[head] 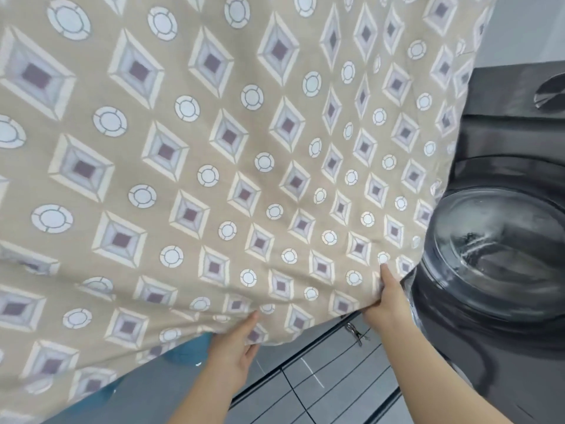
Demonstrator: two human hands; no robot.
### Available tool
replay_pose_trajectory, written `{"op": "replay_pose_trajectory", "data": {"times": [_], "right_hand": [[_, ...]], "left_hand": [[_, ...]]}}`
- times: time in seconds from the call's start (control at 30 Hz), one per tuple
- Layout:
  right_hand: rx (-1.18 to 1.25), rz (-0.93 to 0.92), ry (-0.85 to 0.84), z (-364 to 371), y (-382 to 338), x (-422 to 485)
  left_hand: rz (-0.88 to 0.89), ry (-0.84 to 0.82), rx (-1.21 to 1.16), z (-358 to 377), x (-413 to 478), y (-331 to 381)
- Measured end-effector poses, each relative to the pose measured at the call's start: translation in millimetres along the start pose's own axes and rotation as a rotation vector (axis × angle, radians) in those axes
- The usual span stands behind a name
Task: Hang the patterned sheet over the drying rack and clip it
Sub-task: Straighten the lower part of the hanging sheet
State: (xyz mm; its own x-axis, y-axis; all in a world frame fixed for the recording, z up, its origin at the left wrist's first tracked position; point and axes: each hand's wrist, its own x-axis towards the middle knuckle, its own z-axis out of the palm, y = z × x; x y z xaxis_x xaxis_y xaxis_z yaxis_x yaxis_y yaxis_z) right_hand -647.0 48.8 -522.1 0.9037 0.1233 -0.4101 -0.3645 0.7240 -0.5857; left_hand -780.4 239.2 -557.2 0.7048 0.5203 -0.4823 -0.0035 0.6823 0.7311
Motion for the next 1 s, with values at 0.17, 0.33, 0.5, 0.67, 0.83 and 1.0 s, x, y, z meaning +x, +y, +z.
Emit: {"op": "replay_pose_trajectory", "data": {"times": [0.17, 0.33, 0.5, 0.67, 0.83, 1.0], "right_hand": [[-0.189, -0.081, 0.019, -27.7, 8.7, 14.0], [-0.234, -0.027, 0.046, -35.1, 24.4, 14.0], [-0.226, 0.124, -0.034, -29.6, 28.5, 6.8], [-0.02, 0.11, -0.112, -32.3, 3.7, 13.1], [0.153, 0.042, -0.181, -35.9, -27.5, 28.1], [0.247, -0.013, -0.176, -36.7, -67.3, 49.4]], "left_hand": [[0.048, 0.13, 0.121, -8.4, 11.7, -2.9], [0.072, 0.194, 0.131, -11.9, 9.6, -2.6], [-0.031, 0.098, -0.107, 10.8, -4.0, -11.0], [-0.102, -0.041, -0.078, 49.6, -13.0, -19.8], [-0.182, -0.076, -0.072, 74.2, -1.4, -33.6], [-0.23, -0.155, -0.051, 116.3, 4.0, -52.2]]}}
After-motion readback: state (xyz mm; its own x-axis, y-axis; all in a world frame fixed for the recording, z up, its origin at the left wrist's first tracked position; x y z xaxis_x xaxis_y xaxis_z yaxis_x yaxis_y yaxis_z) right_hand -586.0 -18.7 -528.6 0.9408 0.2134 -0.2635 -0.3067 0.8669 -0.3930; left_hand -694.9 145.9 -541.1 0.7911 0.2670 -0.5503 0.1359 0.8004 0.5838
